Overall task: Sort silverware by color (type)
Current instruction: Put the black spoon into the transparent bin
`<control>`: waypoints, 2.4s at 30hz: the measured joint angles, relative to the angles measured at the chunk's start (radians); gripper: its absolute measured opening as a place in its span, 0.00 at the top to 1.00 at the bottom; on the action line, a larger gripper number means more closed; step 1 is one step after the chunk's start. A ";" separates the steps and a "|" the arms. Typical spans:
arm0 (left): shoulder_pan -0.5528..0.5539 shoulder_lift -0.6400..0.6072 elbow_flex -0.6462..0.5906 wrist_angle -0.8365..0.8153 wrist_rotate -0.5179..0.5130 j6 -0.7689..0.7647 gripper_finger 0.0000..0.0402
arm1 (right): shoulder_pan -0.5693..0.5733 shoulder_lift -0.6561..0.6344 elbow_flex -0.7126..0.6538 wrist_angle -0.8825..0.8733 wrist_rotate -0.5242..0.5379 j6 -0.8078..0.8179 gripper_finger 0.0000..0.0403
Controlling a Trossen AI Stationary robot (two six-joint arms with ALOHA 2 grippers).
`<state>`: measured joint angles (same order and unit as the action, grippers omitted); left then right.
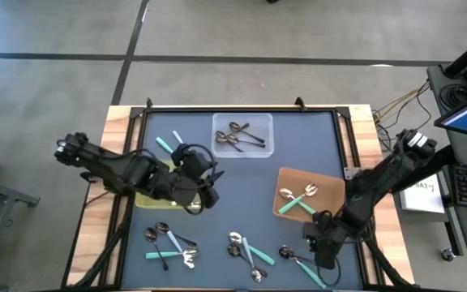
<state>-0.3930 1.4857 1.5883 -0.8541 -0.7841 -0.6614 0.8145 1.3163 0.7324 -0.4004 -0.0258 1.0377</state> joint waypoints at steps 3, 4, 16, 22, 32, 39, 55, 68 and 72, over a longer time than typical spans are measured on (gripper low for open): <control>-0.011 0.000 0.000 0.007 -0.021 -0.004 0.68 | 0.010 0.087 0.026 0.023 -0.002 -0.058 0.80; -0.011 0.000 0.000 0.007 -0.024 -0.004 0.68 | 0.010 0.114 0.040 0.020 -0.001 -0.076 0.79; -0.011 0.000 0.000 0.003 -0.028 -0.003 0.68 | 0.009 0.282 0.155 -0.019 -0.055 -0.199 0.76; -0.011 0.000 0.000 -0.002 -0.029 -0.003 0.68 | 0.013 0.237 0.227 -0.234 0.036 -0.212 0.78; -0.011 0.000 0.000 -0.026 -0.027 0.001 0.68 | 0.028 0.182 0.239 -0.197 -0.042 -0.073 0.78; -0.011 0.000 0.000 -0.031 -0.026 0.001 0.68 | 0.092 0.208 0.247 -0.013 -0.002 -0.079 0.80; -0.011 0.000 0.000 -0.033 -0.026 0.008 0.68 | 0.102 0.370 0.252 -0.026 0.025 -0.069 0.82; -0.011 0.000 0.000 -0.033 -0.025 0.006 0.68 | 0.102 0.340 0.261 -0.061 0.107 -0.073 0.81; -0.011 0.000 0.000 -0.035 -0.025 0.006 0.68 | 0.102 0.349 0.262 -0.059 0.108 -0.073 0.81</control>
<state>-0.4042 1.4857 1.5879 -0.8894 -0.8093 -0.6557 0.9161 1.6650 0.9947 -0.4599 0.0826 0.9649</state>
